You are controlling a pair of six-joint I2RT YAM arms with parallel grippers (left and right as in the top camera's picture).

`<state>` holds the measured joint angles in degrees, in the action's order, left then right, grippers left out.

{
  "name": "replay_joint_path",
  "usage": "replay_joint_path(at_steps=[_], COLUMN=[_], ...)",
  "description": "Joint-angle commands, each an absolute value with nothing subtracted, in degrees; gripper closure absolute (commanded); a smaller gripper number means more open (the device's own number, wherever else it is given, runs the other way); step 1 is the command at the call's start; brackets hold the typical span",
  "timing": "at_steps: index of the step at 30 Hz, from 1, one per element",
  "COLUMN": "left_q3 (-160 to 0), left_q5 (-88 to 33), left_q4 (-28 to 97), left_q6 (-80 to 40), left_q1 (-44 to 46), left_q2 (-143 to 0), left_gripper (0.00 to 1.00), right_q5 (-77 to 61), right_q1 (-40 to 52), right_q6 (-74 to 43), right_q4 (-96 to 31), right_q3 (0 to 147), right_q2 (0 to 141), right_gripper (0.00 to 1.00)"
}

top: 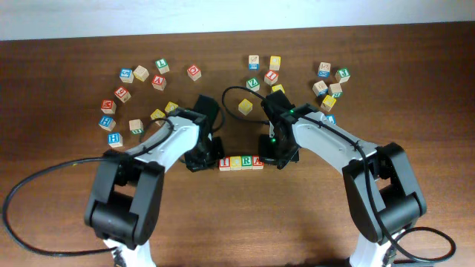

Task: Spell out ICRA
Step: 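Lower both grippers to the row ends and press the blocks inward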

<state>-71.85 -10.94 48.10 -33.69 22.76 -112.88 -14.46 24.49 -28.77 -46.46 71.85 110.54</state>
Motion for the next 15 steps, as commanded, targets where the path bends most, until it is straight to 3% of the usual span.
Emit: replay_joint_path(at_steps=[1, 15], left_q3=[-71.2, -71.2], left_q5=[-13.0, -14.2], left_q4=[47.5, 47.1], left_q6=[-34.3, -34.3], left_q1=[23.3, 23.3], left_q2=[-114.2, -114.2], left_gripper=[1.00, 1.00], right_q5=[-15.3, -19.9], right_q1=[24.8, 24.8], right_q6=[-29.3, -29.4], right_q4=[-46.5, -43.7], right_q3=[71.4, 71.4], right_q2=[110.1, 110.1], right_gripper=[0.96, 0.96])
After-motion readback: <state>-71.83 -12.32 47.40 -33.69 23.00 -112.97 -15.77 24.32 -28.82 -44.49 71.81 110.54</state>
